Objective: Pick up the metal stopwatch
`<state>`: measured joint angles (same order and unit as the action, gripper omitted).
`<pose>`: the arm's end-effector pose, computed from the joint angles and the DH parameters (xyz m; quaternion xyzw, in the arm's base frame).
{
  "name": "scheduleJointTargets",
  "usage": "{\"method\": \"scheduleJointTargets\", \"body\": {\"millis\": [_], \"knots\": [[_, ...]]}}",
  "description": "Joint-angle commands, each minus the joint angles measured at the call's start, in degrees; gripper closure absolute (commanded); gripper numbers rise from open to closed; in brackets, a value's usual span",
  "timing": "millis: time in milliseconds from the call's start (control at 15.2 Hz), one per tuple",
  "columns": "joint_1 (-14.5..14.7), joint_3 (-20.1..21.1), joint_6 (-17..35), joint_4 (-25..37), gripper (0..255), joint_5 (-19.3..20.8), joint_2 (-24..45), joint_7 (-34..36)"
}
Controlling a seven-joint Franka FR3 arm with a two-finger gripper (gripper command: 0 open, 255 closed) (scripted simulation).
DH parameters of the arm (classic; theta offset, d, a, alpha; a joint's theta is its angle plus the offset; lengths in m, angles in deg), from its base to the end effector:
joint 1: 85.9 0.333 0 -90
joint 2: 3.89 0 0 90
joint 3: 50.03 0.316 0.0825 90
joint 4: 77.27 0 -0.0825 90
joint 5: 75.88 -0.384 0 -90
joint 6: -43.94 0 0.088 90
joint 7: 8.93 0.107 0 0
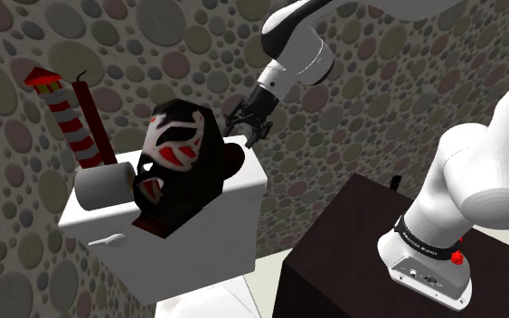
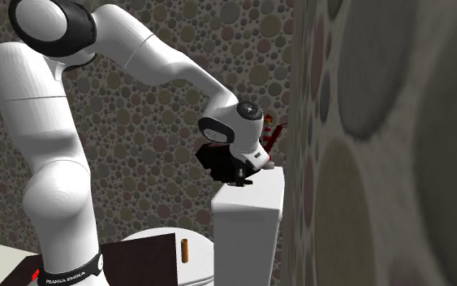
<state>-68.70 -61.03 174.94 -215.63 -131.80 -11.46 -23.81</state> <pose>0.4750 0.0707 0.3690 -0.9203 0.1407 -0.0240 0.3643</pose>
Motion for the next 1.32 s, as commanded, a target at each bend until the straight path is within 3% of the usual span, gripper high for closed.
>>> {"method": "scheduleJointTargets", "body": {"millis": [0, 330, 396, 990, 1254], "knots": [[0.21, -0.03, 0.72, -0.39, 0, -1.46, 0.95, -1.6], [0.47, -0.08, 1.88, -0.82, 0, -3.82, 2.99, -4.51], [0.44, -0.11, 1.81, -0.74, 255, -3.76, 3.02, -4.47], [0.47, -0.09, 1.88, -0.82, 255, -3.82, 3.0, -4.51], [0.19, -0.04, 0.58, -0.33, 255, -1.19, 0.72, -1.26]]}}
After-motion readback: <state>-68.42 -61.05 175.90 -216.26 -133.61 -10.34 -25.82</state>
